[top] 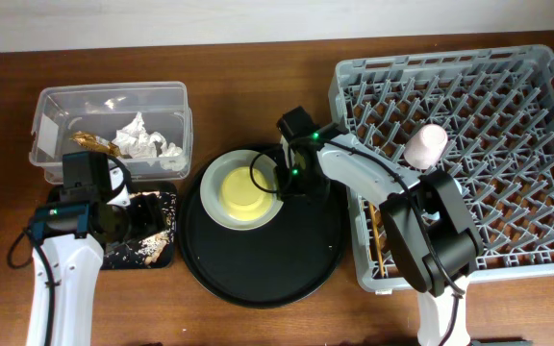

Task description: Sort waste into correct bins and load items into the dishwasher rack

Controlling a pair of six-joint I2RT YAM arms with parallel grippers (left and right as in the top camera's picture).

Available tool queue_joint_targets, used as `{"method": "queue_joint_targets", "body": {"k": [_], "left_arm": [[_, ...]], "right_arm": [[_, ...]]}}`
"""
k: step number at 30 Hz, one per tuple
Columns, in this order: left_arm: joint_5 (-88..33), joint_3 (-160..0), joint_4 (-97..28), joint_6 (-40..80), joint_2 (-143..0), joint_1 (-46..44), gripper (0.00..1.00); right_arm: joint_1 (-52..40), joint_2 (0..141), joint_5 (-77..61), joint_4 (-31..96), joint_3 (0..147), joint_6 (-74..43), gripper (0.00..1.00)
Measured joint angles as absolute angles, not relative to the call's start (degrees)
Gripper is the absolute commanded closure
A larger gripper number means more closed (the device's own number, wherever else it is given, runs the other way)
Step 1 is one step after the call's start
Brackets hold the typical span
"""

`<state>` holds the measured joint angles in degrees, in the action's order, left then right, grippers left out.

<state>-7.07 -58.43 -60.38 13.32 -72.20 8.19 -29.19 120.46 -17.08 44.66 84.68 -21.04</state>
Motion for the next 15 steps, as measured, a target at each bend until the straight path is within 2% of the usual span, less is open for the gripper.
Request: {"method": "queue_joint_targets", "body": {"k": [1, 3, 4, 8, 11, 15], "left_arm": [[-7.1, -58.4, -60.4, 13.3, -72.2, 8.2, 0.25], [-7.1, -58.4, -60.4, 13.3, -72.2, 8.2, 0.25], [-7.1, -58.4, -60.4, 13.3, -72.2, 8.2, 0.25], [-7.1, -58.4, -60.4, 13.3, -72.2, 8.2, 0.24], [-7.1, -58.4, -60.2, 13.3, -72.2, 8.2, 0.25], [-7.3, -58.4, -58.9, 13.3, -72.2, 8.2, 0.25]], "right_arm": [[-29.2, 120.5, -17.1, 44.5, 84.7, -21.7, 0.69], [-29.2, 121.0, -17.1, 44.3, 84.7, -24.0, 0.84], [-29.2, 121.1, -17.1, 44.1, 84.7, -24.3, 0.96], [-29.4, 121.5, -17.9, 43.6, 84.7, -25.6, 0.96], [-29.1, 119.9, -12.7, 51.4, 84.7, -25.8, 0.96], [-28.5, 99.4, 4.0, 58.2, 84.4, -24.4, 0.96]]}}
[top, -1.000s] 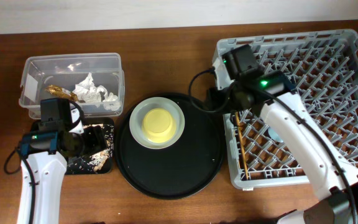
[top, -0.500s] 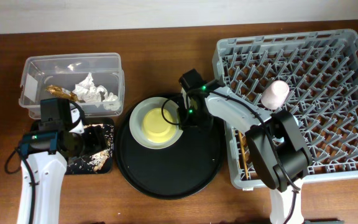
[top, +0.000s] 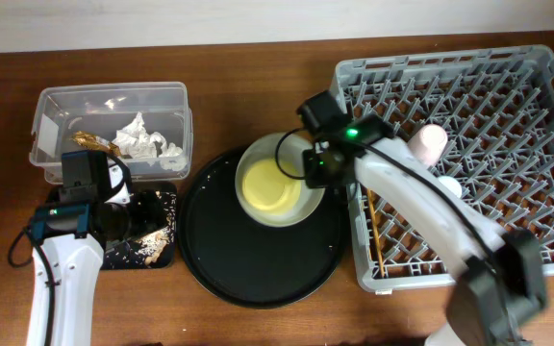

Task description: Sort waste into correct bins and load items into the dishwasher rack

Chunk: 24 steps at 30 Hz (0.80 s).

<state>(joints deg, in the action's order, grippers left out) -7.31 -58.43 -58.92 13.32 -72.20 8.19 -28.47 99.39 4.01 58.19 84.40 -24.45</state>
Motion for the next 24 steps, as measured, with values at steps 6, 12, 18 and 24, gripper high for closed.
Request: {"method": "queue_joint_targets", "body": {"k": [6, 12, 18, 24], "left_arm": [[-9.3, -58.4, -58.9, 13.3, -72.2, 8.2, 0.25], [-9.6, -58.4, -58.9, 13.3, -72.2, 8.2, 0.25], [-10.2, -58.4, -58.9, 13.3, -72.2, 8.2, 0.25], [-10.3, -58.4, -58.9, 13.3, -72.2, 8.2, 0.25]], "right_arm": [[-28.5, 93.6, 16.2, 62.4, 84.4, -22.9, 0.96], [-32.3, 93.6, 26.8, 64.3, 84.4, -22.5, 0.96], [-37.3, 100.5, 33.9, 70.8, 84.4, -26.7, 0.96], [-37.6, 100.5, 40.6, 75.1, 84.4, -31.8, 0.96]]}}
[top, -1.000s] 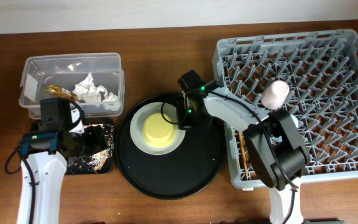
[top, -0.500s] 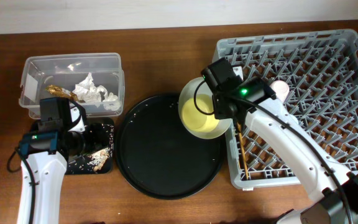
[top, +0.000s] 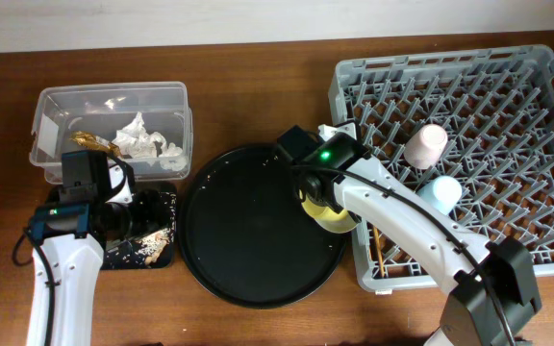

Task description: Sort waste into correct bins and load items into the dishwasher rack

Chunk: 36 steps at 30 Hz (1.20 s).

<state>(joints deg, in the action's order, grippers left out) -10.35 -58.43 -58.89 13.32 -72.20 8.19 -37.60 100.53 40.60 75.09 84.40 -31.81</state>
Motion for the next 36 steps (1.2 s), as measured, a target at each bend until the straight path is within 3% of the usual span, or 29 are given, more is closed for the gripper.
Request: {"method": "queue_joint_targets", "body": {"k": [6, 11, 18, 23, 27, 31, 36], "left_arm": [[-10.4, -58.4, -58.9, 13.3, -72.2, 8.2, 0.25], [-10.5, -58.4, -58.9, 13.3, -72.2, 8.2, 0.25], [-10.5, -58.4, -58.9, 13.3, -72.2, 8.2, 0.25], [-10.5, -58.4, -58.9, 13.3, -72.2, 8.2, 0.25], [-10.5, -58.4, -59.0, 13.3, -72.2, 8.2, 0.25], [-10.5, -58.4, -59.0, 13.3, -72.2, 8.2, 0.25], [-10.5, -58.2, -59.0, 13.3, -72.1, 8.2, 0.25]], "right_arm": [[-38.0, 100.5, 43.7, 76.5, 84.4, -33.0, 0.96], [-46.3, 100.6, 47.9, 74.3, 84.4, -32.8, 0.96], [-46.1, 100.6, 50.1, 74.6, 84.4, -32.7, 0.96], [-41.8, 99.7, 48.6, 77.4, 84.8, -35.2, 0.96], [-35.7, 90.5, 47.9, 76.9, 91.8, -33.1, 0.96], [-26.4, 89.0, 52.3, 67.7, 95.2, -29.1, 0.96], [-17.7, 91.6, 63.9, 36.1, 95.8, -0.7, 0.96]]}}
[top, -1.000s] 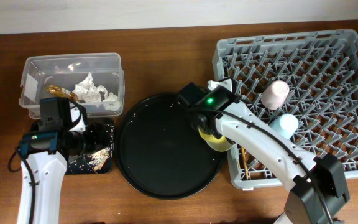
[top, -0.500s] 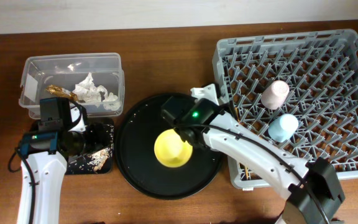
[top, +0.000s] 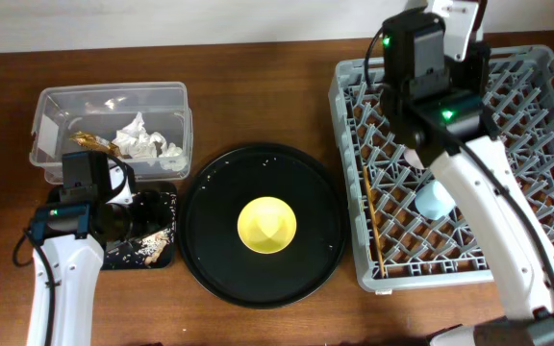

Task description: Sort waste into correct bins and load items into the dishwasher rack

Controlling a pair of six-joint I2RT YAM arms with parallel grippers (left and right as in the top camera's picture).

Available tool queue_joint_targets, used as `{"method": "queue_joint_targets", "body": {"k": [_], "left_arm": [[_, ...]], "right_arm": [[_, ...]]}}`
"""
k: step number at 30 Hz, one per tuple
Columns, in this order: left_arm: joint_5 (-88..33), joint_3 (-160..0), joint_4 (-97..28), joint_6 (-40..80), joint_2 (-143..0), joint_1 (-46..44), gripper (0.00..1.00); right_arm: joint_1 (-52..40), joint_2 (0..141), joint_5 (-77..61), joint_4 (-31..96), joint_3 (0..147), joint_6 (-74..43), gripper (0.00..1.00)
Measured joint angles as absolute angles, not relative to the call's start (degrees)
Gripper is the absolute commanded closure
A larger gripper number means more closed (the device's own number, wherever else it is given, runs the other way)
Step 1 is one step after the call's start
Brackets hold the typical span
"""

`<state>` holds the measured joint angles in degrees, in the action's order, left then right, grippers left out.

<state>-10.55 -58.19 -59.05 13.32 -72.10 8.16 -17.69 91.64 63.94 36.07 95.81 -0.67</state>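
Note:
A small yellow dish [top: 266, 225] lies alone in the middle of the round black tray [top: 210, 250]. My right arm is raised high over the far left part of the grey dishwasher rack [top: 546, 144]. Its gripper [top: 460, 27] sits at the frame's top edge and seems shut on a white plate [top: 453, 13] held on edge. The rack holds a light-blue cup [top: 438, 200], a pink cup [top: 415, 152] mostly hidden behind the arm, and chopsticks [top: 373, 221]. My left gripper [top: 133, 213] rests at a small black tray [top: 157, 245] of crumbs; its jaws are not readable.
A clear plastic bin [top: 112, 130] with crumpled paper and a wrapper stands at the far left, behind the small black tray. The rack fills the right side of the table. A wall runs along the far edge.
My right arm was low over the round tray's right rim, covering the yellow dish. Now it is high over the rack's far left, and the yellow dish lies bare at the tray's centre.
First the pale plate with the yellow dish in it lay on the round tray, my right gripper at its rim. Then it was shifted right, then at the tray's right rim. Now the dish lies on the tray, the plate over the rack. The left arm stayed still.

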Motion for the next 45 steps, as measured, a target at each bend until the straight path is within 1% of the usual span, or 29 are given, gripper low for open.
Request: {"method": "queue_joint_targets", "body": {"k": [1, 3, 6, 10, 11, 12, 14, 17, 18, 19, 20, 21, 24, 25, 26, 28, 29, 30, 31, 32, 33, 35, 36, 37, 39, 41, 43, 44, 45], "left_arm": [[-10.5, -58.2, -59.0, 13.3, -72.1, 8.2, 0.24], [-10.5, -58.2, -59.0, 13.3, -72.1, 8.2, 0.25], [-10.5, -58.2, -59.0, 13.3, -72.1, 8.2, 0.24], [-10.5, -58.2, -58.8, 13.3, -72.1, 8.2, 0.25], [-10.5, -58.2, -58.6, 13.3, -72.1, 8.2, 0.25], [-10.5, -58.2, -58.5, 13.3, -72.1, 8.2, 0.24], [-10.5, -58.2, -58.4, 13.3, -72.1, 8.2, 0.25], [-10.6, -58.2, -58.5, 13.3, -72.1, 8.2, 0.25], [-10.5, -58.2, -58.6, 13.3, -72.1, 8.2, 0.24], [-10.5, -58.2, -58.5, 13.3, -72.1, 8.2, 0.24], [-10.5, -58.2, -58.6, 13.3, -72.1, 8.2, 0.24], [-10.5, -58.2, -58.7, 13.3, -72.1, 8.2, 0.24], [-10.5, -58.2, -58.8, 13.3, -72.1, 8.2, 0.24], [-10.5, -58.2, -58.9, 13.3, -72.1, 8.2, 0.24], [-10.5, -58.2, -59.1, 13.3, -72.1, 8.2, 0.24], [-10.6, -58.2, -59.2, 13.3, -72.1, 8.2, 0.24], [-10.5, -58.2, -59.1, 13.3, -72.1, 8.2, 0.24], [-10.5, -58.2, -59.3, 13.3, -72.1, 8.2, 0.24], [-10.5, -58.2, -59.4, 13.3, -72.1, 8.2, 0.24], [-10.5, -58.2, -59.4, 13.3, -72.1, 8.2, 0.24], [-10.5, -58.2, -59.4, 13.3, -72.1, 8.2, 0.24], [-10.5, -58.2, -59.4, 13.3, -72.1, 8.2, 0.24], [-10.5, -58.2, -59.4, 13.3, -72.1, 8.2, 0.24], [-10.5, -58.2, -59.4, 13.3, -72.1, 8.2, 0.24], [-10.5, -58.2, -59.4, 13.3, -72.1, 8.2, 0.24], [-10.5, -58.2, -59.3, 13.3, -72.1, 8.2, 0.24], [-10.5, -58.2, -59.4, 13.3, -72.1, 8.2, 0.24], [-10.5, -58.2, -59.6, 13.3, -72.1, 8.2, 0.24], [-10.5, -58.2, -59.5, 13.3, -72.1, 8.2, 0.24]], "right_arm": [[-15.9, 94.1, 64.8, 32.4, 95.8, 4.2, 0.96], [-13.6, 98.7, 65.1, 31.4, 95.9, 7.6, 0.96], [-11.6, 107.2, 65.1, 31.4, 95.9, 9.6, 0.96], [-12.4, 111.2, 63.6, 33.4, 95.9, 8.5, 0.96], [-13.1, 112.1, 61.2, 35.2, 95.9, 7.7, 0.86], [-13.6, 112.2, 58.7, 37.0, 95.9, 7.6, 0.73], [-15.1, 112.3, 53.7, 43.2, 95.8, 5.6, 0.61], [-16.0, 109.3, 48.7, 52.7, 95.5, -2.9, 0.3], [-16.0, 104.1, 46.9, 53.6, 95.5, -4.1, 0.24], [-16.0, 97.9, 40.6, 59.1, 95.7, -5.1, 0.2], [-15.9, 93.7, 35.0, 62.2, 95.7, -5.3, 0.18], [-15.9, 88.1, 22.1, 66.3, 96.2, -5.9, 0.18], [-16.3, 88.5, -2.0, 70.8, 95.4, -6.1, 0.17], [-17.6, 89.7, -8.8, 70.6, 92.9, -6.3, 0.18], [-19.8, 90.6, -11.3, 69.2, 88.9, -7.2, 0.17], [-23.7, 92.9, -13.4, 65.9, 83.3, -8.9, 0.17], [-25.7, 93.6, -13.8, 61.7, 80.2, -10.3, 0.18], [-27.7, 94.2, -14.1, 58.5, 77.3, -12.0, 0.2], [-30.3, 95.2, -14.3, 52.2, 73.5, -15.0, 0.24], [-31.2, 96.1, -14.3, 50.7, 72.1, -16.5, 0.28], [-32.5, 98.7, -14.5, 46.3, 70.2, -19.0, 0.37], [-33.3, 103.4, -14.5, 44.0, 69.6, -22.7, 0.57], [-33.5, 106.0, -14.5, 43.0, 69.5, -24.4, 0.64], [-33.8, 108.2, -14.5, 42.5, 69.1, -25.7, 0.78], [-34.2, 108.4, -14.5, 42.0, 69.1, -27.0, 0.94], [-34.3, 108.4, -14.5, 42.4, 69.1, -27.2, 0.96], [-34.3, 107.9, -11.9, 46.9, 69.6, -27.2, 0.96], [-34.3, 106.4, -7.4, 50.5, 70.1, -27.2, 0.96], [-34.3, 100.9, -1.9, 54.0, 70.5, -27.2, 0.96]]}}
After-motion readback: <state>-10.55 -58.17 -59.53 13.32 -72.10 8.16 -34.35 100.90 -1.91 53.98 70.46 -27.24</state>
